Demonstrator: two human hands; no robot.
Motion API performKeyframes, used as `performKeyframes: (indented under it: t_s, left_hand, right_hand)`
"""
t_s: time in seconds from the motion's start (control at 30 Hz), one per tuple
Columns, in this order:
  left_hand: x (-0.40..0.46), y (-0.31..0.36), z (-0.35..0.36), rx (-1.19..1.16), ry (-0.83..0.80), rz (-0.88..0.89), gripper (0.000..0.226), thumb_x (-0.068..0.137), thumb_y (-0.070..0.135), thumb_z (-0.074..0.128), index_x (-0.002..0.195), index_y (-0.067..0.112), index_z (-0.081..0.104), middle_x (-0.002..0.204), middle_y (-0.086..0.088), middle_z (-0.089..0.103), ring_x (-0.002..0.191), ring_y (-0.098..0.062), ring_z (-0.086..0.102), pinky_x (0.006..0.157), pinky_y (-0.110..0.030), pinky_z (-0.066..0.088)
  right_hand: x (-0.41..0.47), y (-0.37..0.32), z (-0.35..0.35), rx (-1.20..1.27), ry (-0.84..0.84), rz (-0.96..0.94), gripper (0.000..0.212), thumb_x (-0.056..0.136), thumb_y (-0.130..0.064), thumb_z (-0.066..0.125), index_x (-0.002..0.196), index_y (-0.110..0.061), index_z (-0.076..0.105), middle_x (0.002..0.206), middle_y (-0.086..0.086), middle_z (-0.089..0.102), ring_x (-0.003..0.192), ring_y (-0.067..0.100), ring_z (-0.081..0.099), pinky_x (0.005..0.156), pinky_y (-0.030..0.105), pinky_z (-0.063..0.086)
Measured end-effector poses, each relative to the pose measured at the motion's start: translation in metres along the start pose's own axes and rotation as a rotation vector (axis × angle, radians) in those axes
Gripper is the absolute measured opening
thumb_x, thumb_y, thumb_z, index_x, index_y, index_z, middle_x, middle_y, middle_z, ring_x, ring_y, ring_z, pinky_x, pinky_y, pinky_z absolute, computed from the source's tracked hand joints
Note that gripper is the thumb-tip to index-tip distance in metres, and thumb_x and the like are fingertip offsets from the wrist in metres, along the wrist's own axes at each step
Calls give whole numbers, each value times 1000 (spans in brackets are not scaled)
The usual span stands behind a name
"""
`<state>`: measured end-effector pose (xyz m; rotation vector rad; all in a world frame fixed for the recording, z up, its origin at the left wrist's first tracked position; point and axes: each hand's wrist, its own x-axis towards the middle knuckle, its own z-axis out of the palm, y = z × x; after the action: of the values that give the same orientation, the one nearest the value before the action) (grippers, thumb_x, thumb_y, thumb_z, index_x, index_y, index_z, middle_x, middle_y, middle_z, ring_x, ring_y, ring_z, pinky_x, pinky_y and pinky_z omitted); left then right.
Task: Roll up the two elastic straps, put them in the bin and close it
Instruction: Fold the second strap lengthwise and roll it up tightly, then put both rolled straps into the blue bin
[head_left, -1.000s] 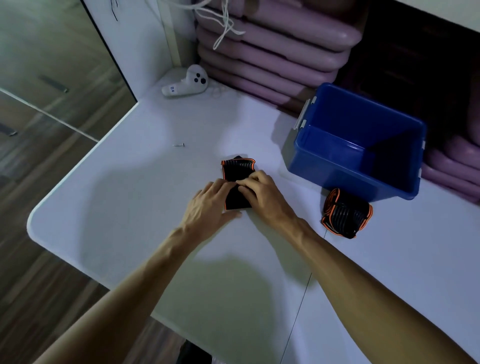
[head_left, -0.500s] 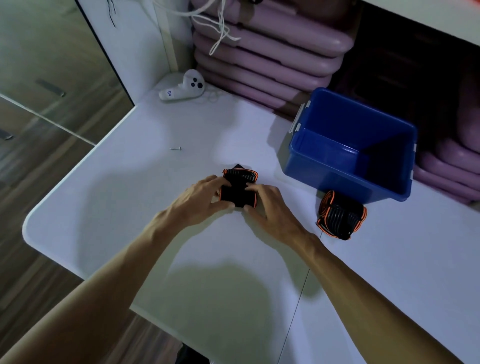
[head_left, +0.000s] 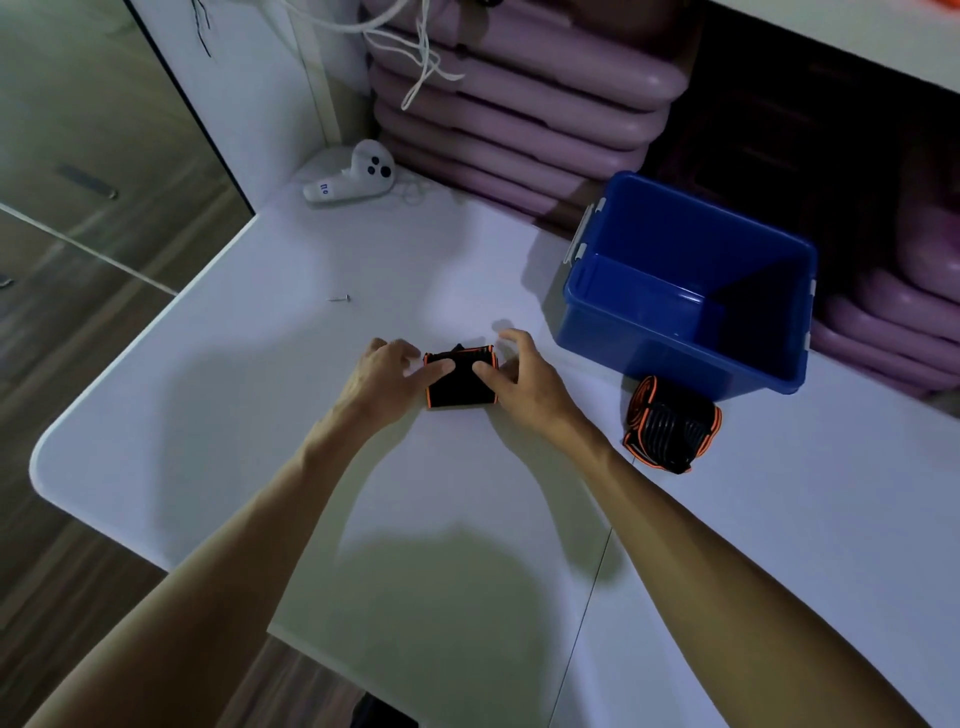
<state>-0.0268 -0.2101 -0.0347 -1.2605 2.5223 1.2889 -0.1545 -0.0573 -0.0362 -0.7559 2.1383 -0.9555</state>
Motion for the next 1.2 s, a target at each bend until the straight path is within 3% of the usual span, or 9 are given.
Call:
performKeyframes:
  t_s: [0.13, 0.3, 0.4, 0.53, 0.63, 0.8, 0.97, 1.1, 1.2]
  left_hand:
    - [-3, 2, -3, -190, -128, -34, 33, 83, 43, 68, 92, 12, 65, 87, -1, 65, 70, -18, 57, 63, -27, 42]
    - [-41, -3, 3, -351, -123, 107, 34, 72, 30, 78, 98, 16, 59, 98, -3, 71, 91, -16, 68, 80, -38, 54]
    - [-59, 7, 5, -325, -72, 213, 33, 69, 26, 81, 94, 20, 61, 95, 5, 72, 95, -6, 66, 85, -26, 49]
    - [-71, 61, -9, -356, -74, 399, 33, 74, 8, 79, 102, 11, 63, 102, 3, 67, 97, -1, 64, 78, -16, 52]
    - [-72, 110, -22, -314, -82, 586, 36, 78, 9, 77, 109, 8, 60, 110, -2, 64, 104, -11, 63, 82, -22, 56]
    - [-61, 176, -20, -250, -50, 791, 37, 80, 7, 74, 114, 9, 58, 116, -1, 63, 107, -9, 61, 86, -20, 54]
    - [-16, 203, 8, -152, 12, 815, 43, 78, 17, 76, 118, 18, 58, 120, 2, 63, 108, -12, 60, 97, -29, 49]
    - [27, 202, 19, -24, 91, 847, 45, 84, 26, 71, 126, 14, 56, 131, 0, 56, 119, -6, 48, 102, -6, 29]
    - [65, 196, 24, 71, 25, 821, 53, 92, 33, 58, 140, 15, 45, 146, -5, 44, 134, -16, 41, 114, -26, 30]
  right_hand:
    - [-3, 2, 0, -47, -35, -8, 35, 90, -50, 54, 87, -16, 62, 82, 7, 61, 76, 22, 57, 71, 36, 46]
    - [-42, 5, -6, 100, -86, -37, 31, 90, -25, 67, 119, -20, 56, 113, -1, 65, 104, 13, 62, 89, 25, 50]
    - [-67, 6, -14, 203, -47, -57, 41, 84, -22, 71, 120, -25, 52, 117, -7, 61, 107, 9, 61, 89, 26, 52]
    - [-87, -13, -55, 287, -15, -92, 66, 86, -11, 71, 142, -30, 41, 127, -13, 49, 109, -1, 57, 78, 15, 52]
    - [-93, -29, -98, 220, 66, -189, 61, 83, -10, 76, 138, -18, 50, 124, -8, 49, 105, -12, 53, 84, 7, 44]
    - [-95, -43, -165, 117, 189, -293, 48, 80, -13, 80, 122, -16, 56, 114, -9, 50, 98, 1, 59, 81, 11, 49]
    - [-63, -27, -200, -49, 311, -303, 44, 79, -15, 81, 116, -20, 58, 111, -4, 55, 99, 11, 60, 86, 12, 48]
    - [-29, -8, -207, -148, 354, -214, 45, 80, -16, 80, 119, -13, 58, 110, -1, 54, 97, 12, 57, 88, 14, 43]
    - [3, 5, -207, -208, 345, -132, 44, 79, -13, 80, 117, -10, 59, 110, 2, 48, 97, 15, 52, 99, 27, 43]
